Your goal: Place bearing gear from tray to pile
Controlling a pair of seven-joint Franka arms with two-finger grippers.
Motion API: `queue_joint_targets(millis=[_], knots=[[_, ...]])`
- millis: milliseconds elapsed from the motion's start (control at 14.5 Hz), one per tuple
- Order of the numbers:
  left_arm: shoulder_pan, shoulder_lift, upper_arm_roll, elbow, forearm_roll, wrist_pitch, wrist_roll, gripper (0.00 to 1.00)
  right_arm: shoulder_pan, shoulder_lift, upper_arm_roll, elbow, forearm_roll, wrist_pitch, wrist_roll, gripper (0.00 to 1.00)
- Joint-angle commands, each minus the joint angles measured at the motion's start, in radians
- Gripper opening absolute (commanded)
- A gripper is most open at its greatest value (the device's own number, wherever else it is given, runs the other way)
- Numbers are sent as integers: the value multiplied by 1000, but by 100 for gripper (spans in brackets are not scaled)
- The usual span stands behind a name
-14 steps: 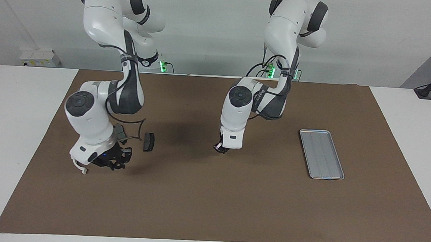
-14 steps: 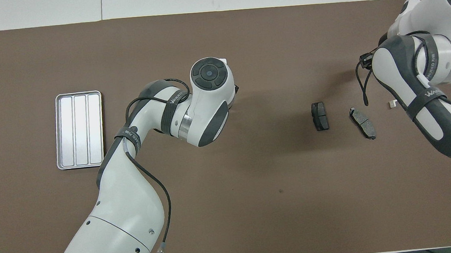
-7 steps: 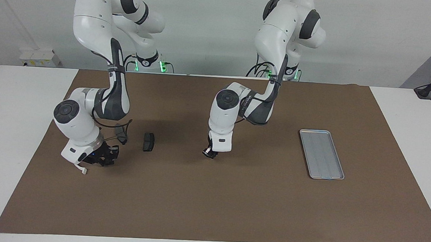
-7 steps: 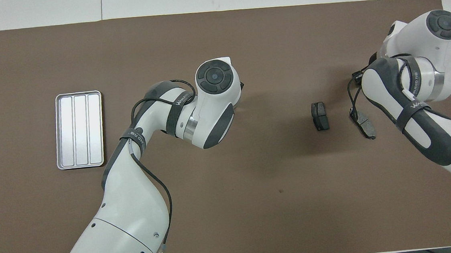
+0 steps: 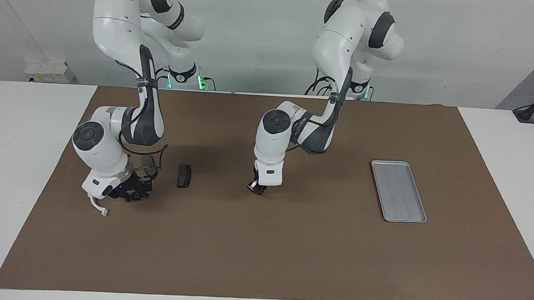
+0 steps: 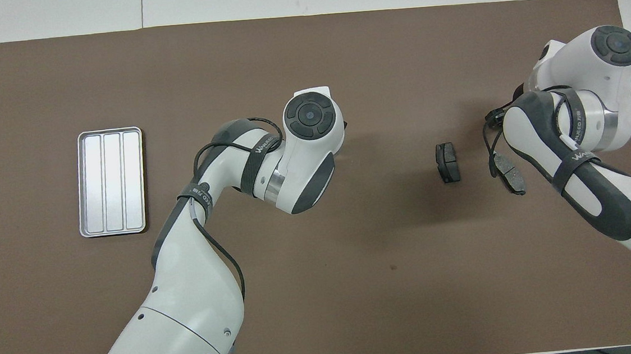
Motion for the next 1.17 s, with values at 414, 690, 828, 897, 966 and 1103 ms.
queue_joint_targets(millis=[414, 690, 828, 897, 966, 1103], knots=[[-21, -9, 21, -27, -9, 12, -14, 96, 120, -22, 18, -3, 8, 74, 208, 99], [-8, -33, 49, -19, -7, -59, -16, 100, 132, -22, 18, -4, 8, 84, 233, 99], [13, -95, 61, -31, -7, -98, -10, 100, 131, -21, 18, -4, 8, 87, 233, 99], [51, -125, 61, -35, -6, -138, -7, 100, 126, -19, 18, -3, 9, 89, 234, 99], [74, -148, 61, -35, -6, -175, -3, 100, 125, -19, 19, -3, 23, 89, 236, 99], [114, -201, 82, -44, -6, -255, 82, 100, 154, -21, 18, -1, 66, 88, 268, 99]])
